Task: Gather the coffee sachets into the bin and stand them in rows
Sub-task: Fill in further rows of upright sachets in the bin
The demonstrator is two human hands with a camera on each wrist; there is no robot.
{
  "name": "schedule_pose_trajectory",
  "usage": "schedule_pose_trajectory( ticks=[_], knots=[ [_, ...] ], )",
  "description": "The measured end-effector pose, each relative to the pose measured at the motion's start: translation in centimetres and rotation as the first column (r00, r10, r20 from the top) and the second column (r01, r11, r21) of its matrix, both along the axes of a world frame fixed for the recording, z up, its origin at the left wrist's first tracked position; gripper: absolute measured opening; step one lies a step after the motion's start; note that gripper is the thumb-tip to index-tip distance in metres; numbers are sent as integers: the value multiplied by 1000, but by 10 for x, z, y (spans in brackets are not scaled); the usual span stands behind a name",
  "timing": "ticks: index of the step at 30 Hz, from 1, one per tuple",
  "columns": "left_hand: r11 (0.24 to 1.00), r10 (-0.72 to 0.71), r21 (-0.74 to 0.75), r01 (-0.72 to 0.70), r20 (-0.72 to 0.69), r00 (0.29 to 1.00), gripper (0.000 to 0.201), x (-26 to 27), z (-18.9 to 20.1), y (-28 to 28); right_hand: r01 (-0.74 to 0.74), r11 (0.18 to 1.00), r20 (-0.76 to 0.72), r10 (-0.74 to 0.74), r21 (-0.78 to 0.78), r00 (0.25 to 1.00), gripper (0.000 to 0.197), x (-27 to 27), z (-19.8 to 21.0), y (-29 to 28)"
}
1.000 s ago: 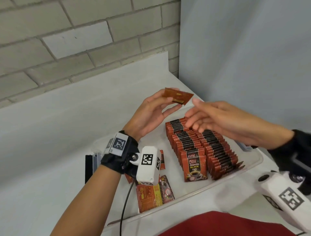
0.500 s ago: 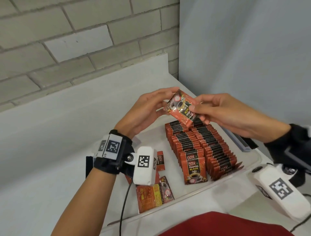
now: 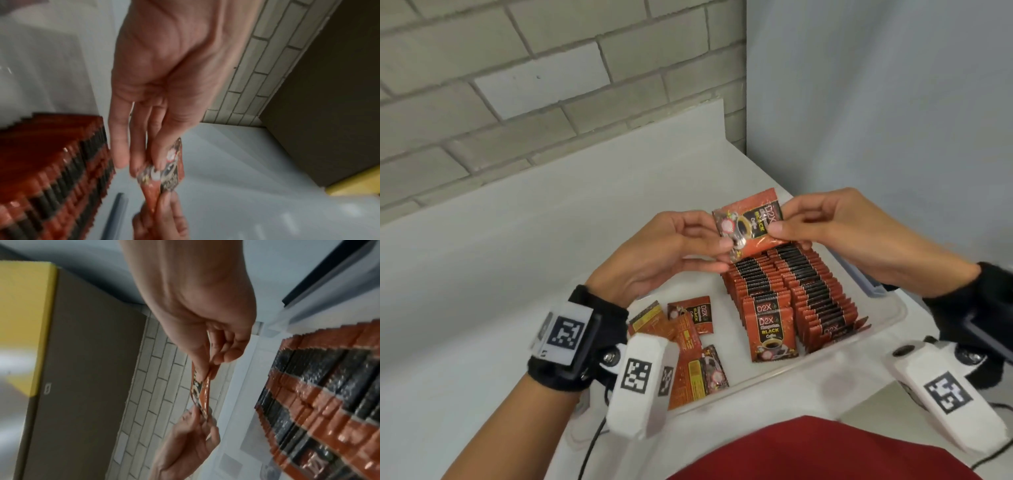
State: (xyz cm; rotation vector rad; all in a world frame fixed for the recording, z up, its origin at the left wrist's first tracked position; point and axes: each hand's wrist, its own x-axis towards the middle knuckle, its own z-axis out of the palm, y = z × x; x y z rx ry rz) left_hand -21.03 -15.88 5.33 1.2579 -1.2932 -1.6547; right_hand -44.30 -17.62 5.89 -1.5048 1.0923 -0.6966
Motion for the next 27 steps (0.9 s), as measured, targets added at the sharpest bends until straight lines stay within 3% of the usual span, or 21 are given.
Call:
schedule_pose_trajectory(
  ticks=[3, 5, 7, 9, 12, 15, 17, 20, 23, 25, 27],
  knots=[
    [994, -104, 35, 101, 135, 985, 37, 17, 2, 11, -236, 966, -217, 208, -109, 954, 4, -9, 2, 5],
    [994, -106, 46, 99, 197, 975, 37, 29, 6, 15, -497, 860, -475, 390, -118, 788, 3, -9, -4, 12],
    [992, -124, 41, 117, 284, 951, 27, 32, 7, 18, -643, 763, -627, 468, -69, 623, 5, -3, -16, 22],
    [975, -220, 47, 219, 401, 889, 17, 29, 7, 21, -722, 685, -734, 439, -100, 518, 8, 4, -31, 29],
    [884, -455, 152, 441, 490, 743, 24, 15, 2, 24, -765, 620, -857, 285, -178, 430, 12, 12, -41, 29],
    [734, -671, 293, 613, 447, 591, 32, -4, -7, 27, -788, 520, -879, 134, -331, 458, 8, 16, -35, 27],
    [631, -770, 360, 687, 399, 498, 40, -17, -15, 28, -783, 439, -856, 59, -440, 514, 23, 14, -36, 25],
    [569, -819, 428, 702, 376, 434, 53, -27, -25, 25, -793, 396, -857, 27, -463, 514, 34, 16, -40, 28],
    [550, -834, 456, 700, 342, 433, 56, -33, -29, 21, -724, 535, -823, 88, -437, 562, 43, 18, -36, 34],
    [541, -839, 447, 712, 340, 425, 47, -34, -30, 19, -660, 658, -769, 187, -363, 611, 31, 18, -35, 39],
    [541, -839, 446, 713, 345, 421, 32, -35, -30, 20, -657, 714, -751, 292, -241, 593, 13, 19, -41, 46]
  ],
)
